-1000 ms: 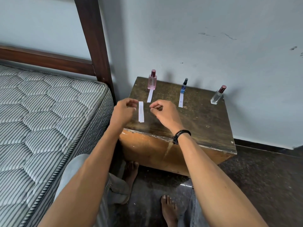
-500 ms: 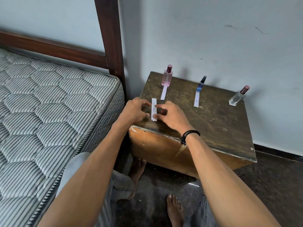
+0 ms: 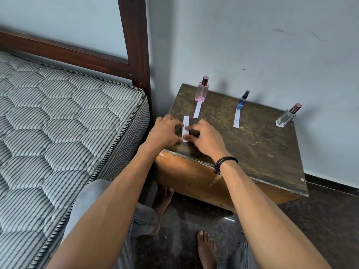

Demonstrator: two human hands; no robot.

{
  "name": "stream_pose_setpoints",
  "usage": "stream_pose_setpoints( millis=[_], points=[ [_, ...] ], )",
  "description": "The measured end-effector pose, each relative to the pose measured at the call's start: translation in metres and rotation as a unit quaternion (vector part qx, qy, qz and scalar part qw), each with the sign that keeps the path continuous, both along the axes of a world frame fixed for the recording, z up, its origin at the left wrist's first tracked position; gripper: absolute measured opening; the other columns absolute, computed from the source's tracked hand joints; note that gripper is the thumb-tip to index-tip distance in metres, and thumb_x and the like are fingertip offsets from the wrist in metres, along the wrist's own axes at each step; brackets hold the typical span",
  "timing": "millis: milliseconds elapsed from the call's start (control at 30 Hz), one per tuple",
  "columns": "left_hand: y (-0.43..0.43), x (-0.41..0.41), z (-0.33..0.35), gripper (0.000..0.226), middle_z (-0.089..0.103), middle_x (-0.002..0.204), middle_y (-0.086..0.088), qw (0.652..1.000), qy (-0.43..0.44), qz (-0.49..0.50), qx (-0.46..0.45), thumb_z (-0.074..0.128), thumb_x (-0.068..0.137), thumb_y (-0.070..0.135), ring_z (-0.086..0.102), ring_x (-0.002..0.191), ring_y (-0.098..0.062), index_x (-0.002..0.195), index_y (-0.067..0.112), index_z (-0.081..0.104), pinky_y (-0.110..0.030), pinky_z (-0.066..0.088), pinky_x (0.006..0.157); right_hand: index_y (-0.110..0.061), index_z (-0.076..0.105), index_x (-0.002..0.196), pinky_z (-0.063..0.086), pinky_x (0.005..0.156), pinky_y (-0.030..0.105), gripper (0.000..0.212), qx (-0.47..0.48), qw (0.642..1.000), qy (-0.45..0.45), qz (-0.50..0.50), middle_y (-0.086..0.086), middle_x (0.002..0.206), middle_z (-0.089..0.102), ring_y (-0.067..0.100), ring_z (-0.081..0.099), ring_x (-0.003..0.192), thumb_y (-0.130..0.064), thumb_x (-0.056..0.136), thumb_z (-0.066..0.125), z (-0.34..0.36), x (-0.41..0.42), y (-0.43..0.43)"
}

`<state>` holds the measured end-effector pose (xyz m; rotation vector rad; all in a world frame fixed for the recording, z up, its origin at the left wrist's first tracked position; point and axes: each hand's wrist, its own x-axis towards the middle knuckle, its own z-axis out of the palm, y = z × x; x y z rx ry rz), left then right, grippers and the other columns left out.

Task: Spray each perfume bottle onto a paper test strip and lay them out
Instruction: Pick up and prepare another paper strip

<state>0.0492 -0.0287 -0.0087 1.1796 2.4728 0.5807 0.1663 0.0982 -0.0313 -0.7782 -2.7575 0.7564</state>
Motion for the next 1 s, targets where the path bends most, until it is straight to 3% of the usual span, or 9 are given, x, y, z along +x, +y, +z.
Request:
stream_pose_setpoints(
  millis=[700,800,1000],
  points=[
    [0.004,0.002,-0.001,0.050,0.050,0.130,0.003,1.000,0.015,0.016,0.003,0.079,0.081,0.032,0.038,0.124,-0.024,0.128,0.028,0.066,-0.041,0.043,0.105,-0.031,0.078,0.107,0.044,0.067,0.034,0.018,-0.026,0.999,0.029,-0.022,-0.007,0.095,0.055,0.017,0.059,0.089,-0.041,0.094,0.072,-0.003,-0.001,0.002],
    [0.004,0.002,-0.001,0.049,0.050,0.129,0.003,1.000,0.019,0.018,0.006,0.079,0.081,0.032,0.039,0.123,-0.024,0.127,0.027,0.067,-0.040,0.044,0.102,-0.031,0.076,0.107,0.048,0.073,0.035,0.029,-0.044,0.999,0.014,0.001,-0.012,0.095,0.053,0.014,0.059,0.092,-0.049,0.084,0.079,0.001,0.000,0.005],
    [0.004,0.002,-0.001,0.048,0.050,0.129,0.002,0.999,0.023,0.020,0.009,0.080,0.080,0.031,0.039,0.123,-0.025,0.126,0.026,0.067,-0.039,0.044,0.101,-0.028,0.072,0.123,0.040,0.075,0.023,0.050,-0.081,0.994,-0.037,0.061,-0.012,0.101,0.049,-0.002,0.050,0.088,-0.042,0.077,0.087,0.012,0.005,0.015]
  ],
)
